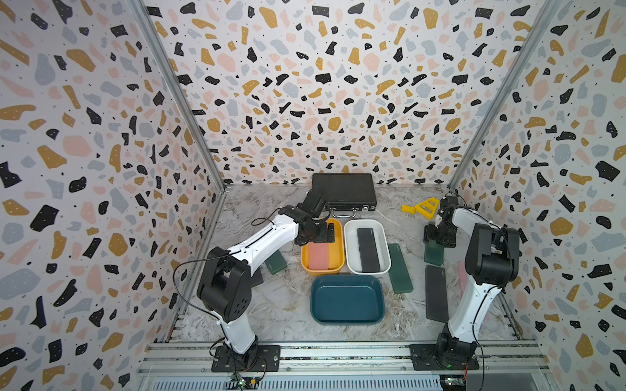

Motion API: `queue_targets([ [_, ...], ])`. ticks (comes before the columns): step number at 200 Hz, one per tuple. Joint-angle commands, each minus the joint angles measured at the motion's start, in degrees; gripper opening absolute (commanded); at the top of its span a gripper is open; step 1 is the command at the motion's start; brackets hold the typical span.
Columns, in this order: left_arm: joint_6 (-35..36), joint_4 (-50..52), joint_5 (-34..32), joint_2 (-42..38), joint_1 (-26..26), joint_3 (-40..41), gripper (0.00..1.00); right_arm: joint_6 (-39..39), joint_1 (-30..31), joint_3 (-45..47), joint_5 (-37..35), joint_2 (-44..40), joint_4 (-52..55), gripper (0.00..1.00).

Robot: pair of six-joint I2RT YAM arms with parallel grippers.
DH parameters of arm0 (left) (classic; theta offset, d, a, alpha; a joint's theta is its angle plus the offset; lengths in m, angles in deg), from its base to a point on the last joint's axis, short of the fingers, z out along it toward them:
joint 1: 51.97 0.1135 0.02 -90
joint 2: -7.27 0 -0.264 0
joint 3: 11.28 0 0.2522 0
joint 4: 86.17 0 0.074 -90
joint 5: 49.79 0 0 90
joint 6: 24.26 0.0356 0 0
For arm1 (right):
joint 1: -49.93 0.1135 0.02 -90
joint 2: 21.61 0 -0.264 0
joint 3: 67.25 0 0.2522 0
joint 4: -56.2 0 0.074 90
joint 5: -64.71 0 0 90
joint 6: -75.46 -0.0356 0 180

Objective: Place the pencil cases by color into the storage box
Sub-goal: Pick up the pencil case from the center of the board.

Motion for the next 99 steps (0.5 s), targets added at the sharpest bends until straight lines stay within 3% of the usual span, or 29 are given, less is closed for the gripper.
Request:
queue_targets([
  [1, 0.38, -0.29, -0.59, 0.45, -0.09, -1.33, 1.0, -0.37, -0.22, -1.26, 0.7, -0.23, 0.45, 0.69],
  [33, 0.36, -0.09, -1.01, -0.16, -0.11, -1.15, 1.0, -0.54, -0.21, -0.32, 1.52, -1.91, -0.71, 0.62],
  [99, 0.89, 0.51, -3.08, -3.31, -0.11, -0.92, 1.0, -0.8, -0.21, 1.87, 4.58, -8.66, -3.92, 0.59],
])
